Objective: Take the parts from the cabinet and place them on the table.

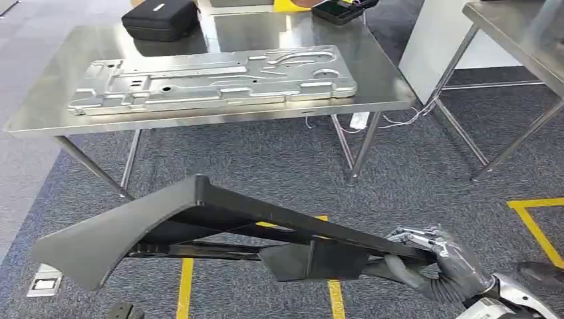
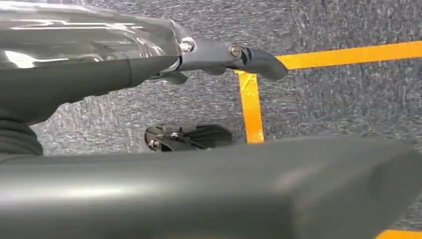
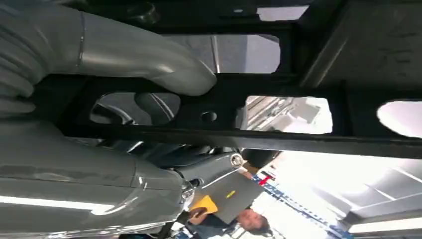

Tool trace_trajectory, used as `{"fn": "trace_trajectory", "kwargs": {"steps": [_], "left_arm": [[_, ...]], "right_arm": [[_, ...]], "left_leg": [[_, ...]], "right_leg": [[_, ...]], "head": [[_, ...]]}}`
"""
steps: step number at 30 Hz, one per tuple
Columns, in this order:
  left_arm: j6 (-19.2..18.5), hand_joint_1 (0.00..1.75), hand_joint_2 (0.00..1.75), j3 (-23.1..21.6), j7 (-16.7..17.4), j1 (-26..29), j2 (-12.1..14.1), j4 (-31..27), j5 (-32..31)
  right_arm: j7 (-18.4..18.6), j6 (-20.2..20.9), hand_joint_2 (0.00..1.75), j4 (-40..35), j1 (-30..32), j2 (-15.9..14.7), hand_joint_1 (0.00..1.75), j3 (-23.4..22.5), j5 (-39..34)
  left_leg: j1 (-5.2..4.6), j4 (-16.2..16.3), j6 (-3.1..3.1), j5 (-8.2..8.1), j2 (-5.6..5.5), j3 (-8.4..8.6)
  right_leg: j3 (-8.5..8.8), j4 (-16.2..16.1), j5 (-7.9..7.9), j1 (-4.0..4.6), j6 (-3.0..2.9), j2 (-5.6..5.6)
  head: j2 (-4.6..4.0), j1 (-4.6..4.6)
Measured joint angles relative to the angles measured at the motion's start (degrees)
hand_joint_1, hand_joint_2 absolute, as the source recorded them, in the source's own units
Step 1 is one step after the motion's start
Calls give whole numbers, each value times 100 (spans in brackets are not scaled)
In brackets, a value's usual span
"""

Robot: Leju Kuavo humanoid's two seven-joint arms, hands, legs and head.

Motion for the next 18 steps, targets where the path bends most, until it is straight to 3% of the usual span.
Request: {"fn": "trace_trajectory", "kwargs": {"steps": [1,2,3,5,6,7,10,11,12,13,15,16,17,18], "left_arm": [[0,0,175,0,0,15,0,0,0],[-2,0,175,0,0,26,0,0,0],[0,0,175,2,0,32,0,0,0],[0,0,175,0,2,30,0,0,0],[0,0,175,2,2,35,2,0,0],[0,0,175,2,4,36,2,0,-4],[0,0,175,2,11,31,0,0,-11],[-2,0,175,2,11,32,-2,0,-20],[-4,0,175,2,15,38,-9,0,-26],[-4,0,175,2,15,33,-9,0,-24],[-4,0,175,2,20,25,-26,0,-26],[-7,0,175,2,20,24,-33,0,-26],[-4,0,175,2,24,26,-39,0,-26],[-7,0,175,2,31,29,-42,0,-26]], "right_arm": [[7,-7,175,0,14,0,175,2,4],[13,-9,175,0,28,2,175,2,15],[17,-9,175,-2,42,2,175,2,20],[48,-20,175,-33,81,2,175,2,31],[50,-24,175,-46,93,2,175,2,35],[52,-31,175,-50,94,4,175,2,35],[57,-33,175,-74,159,-9,175,-2,31],[52,-28,175,-101,171,-28,175,-7,15],[44,-22,175,-111,180,-42,175,-13,4],[33,-17,175,-118,175,-55,175,-17,-13],[26,-4,175,-118,197,-61,175,-20,-20],[24,2,175,-118,224,-61,175,-17,-22],[9,15,175,-116,232,-66,175,-17,-24],[-2,26,175,-116,233,-70,175,-17,-31]], "left_leg": [[-1,304,-3,-43,0,-190],[-2,352,4,39,0,-259],[-4,152,27,260,-1,-209],[-29,-765,123,880,-3,143],[-55,-1045,184,963,-11,280],[-82,-1092,208,955,-10,286],[-112,-1199,248,844,-9,304],[-81,-1292,250,862,-7,340],[-47,-1365,251,893,13,403],[-38,-1393,259,894,9,441],[-35,-1398,292,871,13,477],[-36,-1397,297,852,15,492],[-36,-1396,294,838,16,509],[-32,-1396,282,814,15,537]], "right_leg": [[11,0,-13,3,-6,2],[33,0,-29,6,-7,7],[65,0,-52,9,-8,15],[168,0,-107,23,3,23],[188,-12,-130,7,12,22],[186,-5,-143,41,41,33],[143,-30,-131,7,136,21],[169,-51,-145,33,183,12],[178,31,-204,19,190,13],[94,216,-315,22,203,14],[-307,972,-662,20,216,13],[-522,1342,-760,21,230,14],[-622,1474,-731,20,241,13],[-597,1348,-562,16,257,11]], "head": [[0,2],[0,2],[0,2],[0,0],[0,2],[0,0],[0,0],[0,0],[0,6],[0,7],[0,9],[0,7],[0,7],[0,7]]}}
